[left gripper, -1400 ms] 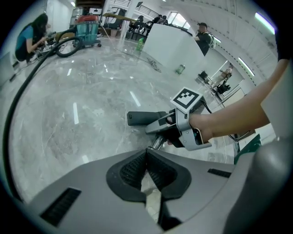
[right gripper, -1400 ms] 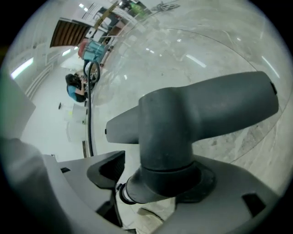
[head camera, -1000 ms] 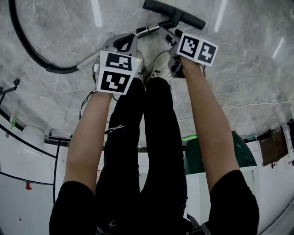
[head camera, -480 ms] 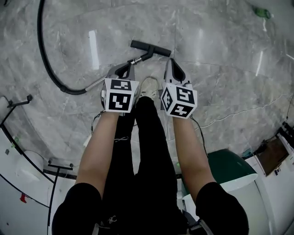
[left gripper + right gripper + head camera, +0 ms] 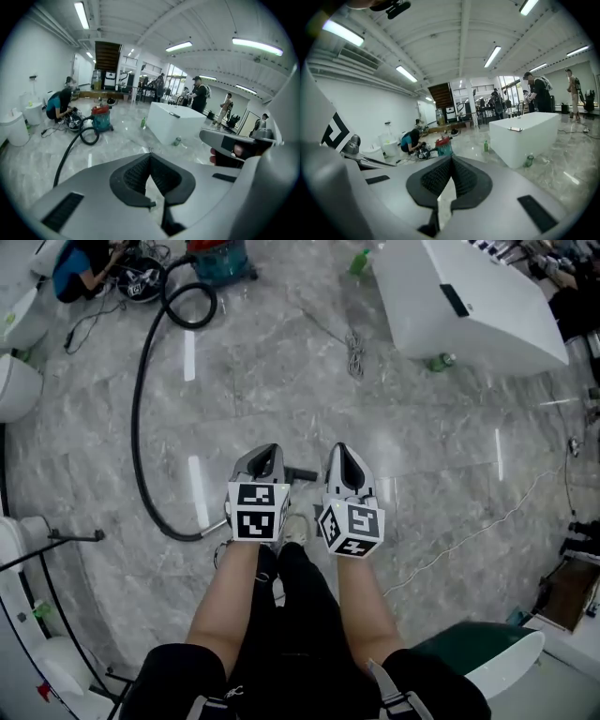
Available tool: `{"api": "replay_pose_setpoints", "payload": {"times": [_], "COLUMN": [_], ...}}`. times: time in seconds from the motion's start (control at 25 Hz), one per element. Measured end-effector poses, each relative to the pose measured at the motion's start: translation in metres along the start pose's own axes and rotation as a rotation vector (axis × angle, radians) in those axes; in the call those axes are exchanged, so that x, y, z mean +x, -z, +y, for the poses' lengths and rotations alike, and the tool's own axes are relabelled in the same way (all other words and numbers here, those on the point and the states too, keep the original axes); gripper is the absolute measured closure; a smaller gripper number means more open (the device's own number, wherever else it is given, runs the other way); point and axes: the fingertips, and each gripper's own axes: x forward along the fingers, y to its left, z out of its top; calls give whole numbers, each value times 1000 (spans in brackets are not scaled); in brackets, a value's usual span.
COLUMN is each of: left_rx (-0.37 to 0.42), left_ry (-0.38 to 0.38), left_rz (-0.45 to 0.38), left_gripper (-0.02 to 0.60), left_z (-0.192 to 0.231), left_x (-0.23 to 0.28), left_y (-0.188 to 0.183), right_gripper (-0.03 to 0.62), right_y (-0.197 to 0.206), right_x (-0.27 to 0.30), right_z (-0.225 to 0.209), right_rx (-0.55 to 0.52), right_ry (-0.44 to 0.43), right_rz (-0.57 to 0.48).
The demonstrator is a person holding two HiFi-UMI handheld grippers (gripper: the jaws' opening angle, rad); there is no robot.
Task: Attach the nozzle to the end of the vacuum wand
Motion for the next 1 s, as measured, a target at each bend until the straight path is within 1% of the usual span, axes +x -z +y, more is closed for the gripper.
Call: {"api": "replay_pose_setpoints", "payload": {"times": [0.08,0.16,0.24,0.32,0.36,0.48,0.56,0.64,0.8,1.0], "left_rx": [24,68,120,148,153,157,173,193,224,246], "left_ry": [5,5,1,-3,-4,-3,-6,-10,-12,10], "left_rz": [-56,-114,-174,-226,-247,-299,-330,-353,-384,-413], "left_gripper": [574,575,574,574,574,574,574,574,574,574], "left_z": [-10,-15,-21,-31,-36,-52,-58,-60,-67,-78], "left_x": [-33,-64,-96,-131,-150,-197,-218,-233,-254,-260], "left_y": [-47,-97,-147,-185,-198,-220,-229,-239,-258,-275], "right_gripper": [580,580,580,580,580,580,580,580,580,580], "right_y": [-50,-100,-149,-190,-208,-253,-279,-297,-315,-328], "right_x": [-19,-35,-50,-70,-81,-115,-133,-144,-159,-167], "right_z": [10,22,31,37,39,51,61,69,72,72], "right_rx": [10,29,78,118,117,59,36,35,64,65], "right_ry": [3,6,-4,-8,-4,1,-24,-59,-90,-104], "right_rz": [-57,-119,-179,-219,-234,-289,-332,-358,-382,-401]}}
